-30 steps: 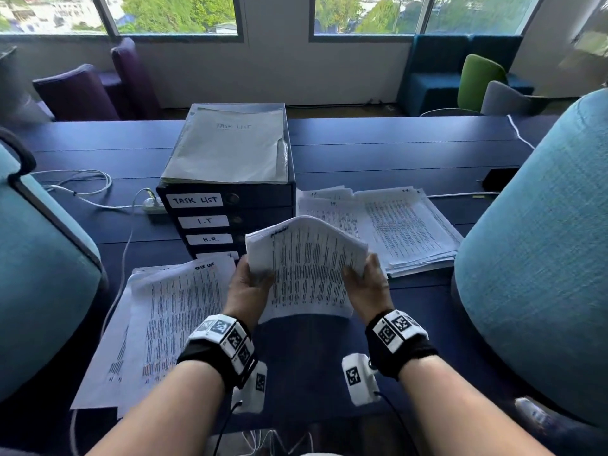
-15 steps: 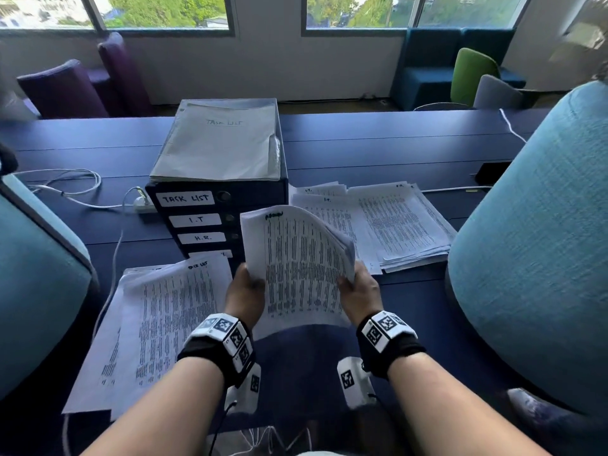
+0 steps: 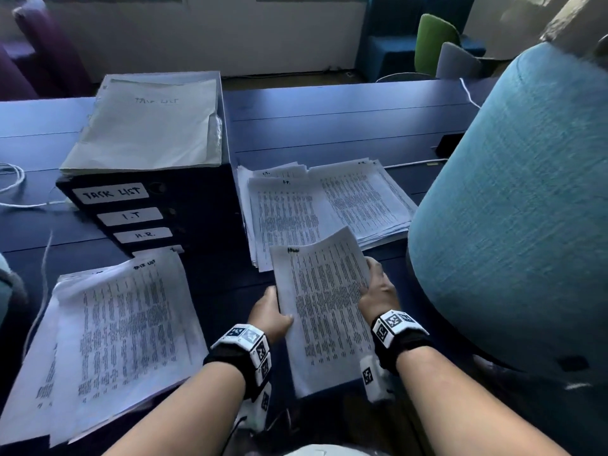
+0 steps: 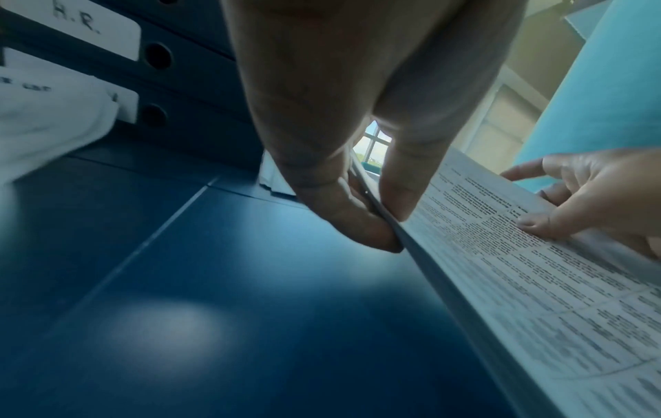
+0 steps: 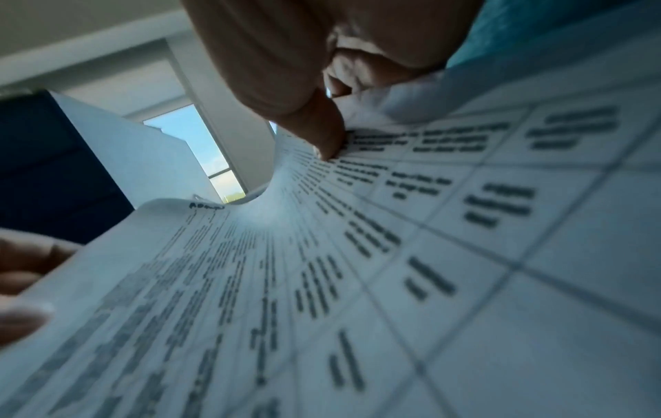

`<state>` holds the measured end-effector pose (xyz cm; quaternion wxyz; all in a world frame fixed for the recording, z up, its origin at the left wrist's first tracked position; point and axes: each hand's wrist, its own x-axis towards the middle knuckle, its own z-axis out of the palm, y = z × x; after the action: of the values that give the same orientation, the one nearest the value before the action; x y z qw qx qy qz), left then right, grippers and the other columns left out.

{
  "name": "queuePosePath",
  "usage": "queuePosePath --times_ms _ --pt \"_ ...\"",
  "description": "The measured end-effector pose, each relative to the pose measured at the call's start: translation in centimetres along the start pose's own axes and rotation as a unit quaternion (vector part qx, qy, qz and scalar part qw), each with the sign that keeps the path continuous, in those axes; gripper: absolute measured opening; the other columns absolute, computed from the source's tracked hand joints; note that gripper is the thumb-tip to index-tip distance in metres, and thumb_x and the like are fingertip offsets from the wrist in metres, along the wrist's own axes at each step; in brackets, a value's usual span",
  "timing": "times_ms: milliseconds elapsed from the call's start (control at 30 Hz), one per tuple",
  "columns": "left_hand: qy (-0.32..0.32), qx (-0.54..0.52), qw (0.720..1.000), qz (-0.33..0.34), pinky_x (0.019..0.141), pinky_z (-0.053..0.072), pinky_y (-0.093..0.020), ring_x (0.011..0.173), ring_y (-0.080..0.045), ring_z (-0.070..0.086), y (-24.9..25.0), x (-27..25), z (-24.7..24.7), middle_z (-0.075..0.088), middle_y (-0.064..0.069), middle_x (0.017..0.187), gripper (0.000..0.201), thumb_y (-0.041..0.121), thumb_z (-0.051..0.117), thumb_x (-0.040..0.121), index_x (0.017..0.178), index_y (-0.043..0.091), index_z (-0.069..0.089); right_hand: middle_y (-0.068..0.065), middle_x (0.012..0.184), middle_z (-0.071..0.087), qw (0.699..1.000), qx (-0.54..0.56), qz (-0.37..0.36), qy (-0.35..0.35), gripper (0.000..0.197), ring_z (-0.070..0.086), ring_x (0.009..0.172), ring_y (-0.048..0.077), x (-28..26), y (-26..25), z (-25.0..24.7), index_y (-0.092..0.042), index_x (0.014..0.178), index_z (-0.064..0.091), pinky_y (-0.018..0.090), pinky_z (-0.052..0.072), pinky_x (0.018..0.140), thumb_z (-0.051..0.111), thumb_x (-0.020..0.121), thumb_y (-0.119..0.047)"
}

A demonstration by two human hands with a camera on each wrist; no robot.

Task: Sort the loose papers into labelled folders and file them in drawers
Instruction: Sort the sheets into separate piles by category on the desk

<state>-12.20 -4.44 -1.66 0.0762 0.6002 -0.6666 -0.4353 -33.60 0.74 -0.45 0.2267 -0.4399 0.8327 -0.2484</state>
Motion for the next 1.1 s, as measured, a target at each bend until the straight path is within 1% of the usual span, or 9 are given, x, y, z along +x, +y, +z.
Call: queuePosePath --times_ms 67,133,267,500,600,700,833,933,1100 --pt "-0.021 0.009 1.0 -0.002 0.086 0.051 -0.029 0.103 -0.021 0.061 0.6 0.5 1.5 0.061 -0.006 0.115 0.041 0.015 0.067 0.084 0.119 0.009 0.047 -0.007 0.107 0.04 1.0 -0.03 -0.006 0.005 0.082 0.056 0.082 0.019 0.2 1.5 -0.3 -0.042 0.137 0.023 0.03 0.05 0.065 0.043 0.079 0.012" --pt "-0.035 0.021 0.999 -0.003 0.086 0.049 -0.025 0.106 -0.021 0.06 1.2 0.9 2.7 0.06 -0.006 0.119 0.046 0.014 0.067 0.084 0.124 0.01 0.044 -0.006 0.106 0.039 0.997 -0.07 -0.016 0.0 0.079 0.053 0.074 0.015 0.6 2.7 -0.6 -0.043 0.132 0.029 0.029 0.049 0.06 0.042 0.078 0.013" --pt "-0.048 0.032 0.998 0.003 0.085 0.045 -0.025 0.108 -0.024 0.059 2.4 1.5 4.7 0.06 -0.008 0.121 0.049 0.015 0.064 0.086 0.13 0.011 0.042 0.007 0.117 0.049 0.986 -0.165 -0.034 0.001 0.046 0.055 0.096 0.025 1.7 4.7 -0.6 -0.014 0.119 0.059 0.033 0.051 0.082 0.049 0.081 0.01" --pt "-0.041 0.024 0.999 -0.012 0.083 0.047 -0.027 0.105 -0.024 0.06 2.7 2.6 6.4 0.061 -0.006 0.118 0.047 0.017 0.063 0.087 0.129 0.014 0.042 0.017 0.119 0.049 0.979 -0.198 -0.05 0.01 0.032 0.055 0.1 0.034 2.9 6.1 -0.2 -0.001 0.102 0.065 0.036 0.05 0.08 0.048 0.079 0.013" --pt "-0.038 0.024 0.999 -0.022 0.084 0.048 -0.028 0.104 -0.023 0.06 2.5 3.0 6.8 0.062 -0.005 0.117 0.045 0.018 0.064 0.086 0.127 0.013 0.044 0.02 0.148 0.03 0.975 -0.219 -0.027 -0.014 0.028 0.041 0.126 0.035 2.9 6.0 -0.1 -0.001 0.103 0.062 0.041 0.045 0.096 0.051 0.079 0.01" --pt "-0.026 0.033 0.999 -0.026 0.084 0.048 -0.028 0.103 -0.023 0.059 2.3 3.5 6.8 0.06 -0.008 0.116 0.047 0.019 0.064 0.085 0.128 0.011 0.048 0.02 0.157 0.014 0.973 -0.229 -0.028 -0.003 0.027 0.023 0.141 0.034 2.9 5.9 0.3 -0.001 0.104 0.061 0.042 0.033 0.112 0.053 0.08 0.009" --pt "-0.007 0.039 0.999 -0.03 0.09 0.044 -0.026 0.107 -0.022 0.056 1.8 3.6 5.8 0.051 -0.01 0.124 0.054 0.024 0.063 0.086 0.136 0.014 0.045 0.014 0.156 0.02 0.967 -0.247 -0.059 -0.029 0.042 0.021 0.142 0.03 2.7 4.8 0.7 -0.009 0.119 0.057 0.042 0.025 0.117 0.053 0.079 0.006" --pt "0.011 0.044 0.998 -0.033 0.096 0.04 -0.025 0.116 -0.021 0.053 1.0 3.4 4.2 0.046 -0.01 0.135 0.057 0.021 0.059 0.089 0.142 0.013 0.04 0.007 0.151 0.03 0.961 -0.253 -0.093 -0.063 0.053 0.029 0.137 0.027 2.1 3.1 1.4 -0.016 0.128 0.052 0.042 0.031 0.112 0.052 0.079 0.004" --pt "0.057 0.039 0.996 -0.048 0.095 0.04 -0.025 0.115 -0.022 0.054 -1.6 2.1 0.6 0.047 -0.009 0.133 0.052 0.02 0.058 0.089 0.139 0.014 0.044 0.004 0.143 0.04 0.956 -0.232 -0.149 -0.1 0.048 0.04 0.128 0.026 0.5 -0.3 4.0 -0.016 0.128 0.054 0.04 0.036 0.104 0.05 0.083 0.0"
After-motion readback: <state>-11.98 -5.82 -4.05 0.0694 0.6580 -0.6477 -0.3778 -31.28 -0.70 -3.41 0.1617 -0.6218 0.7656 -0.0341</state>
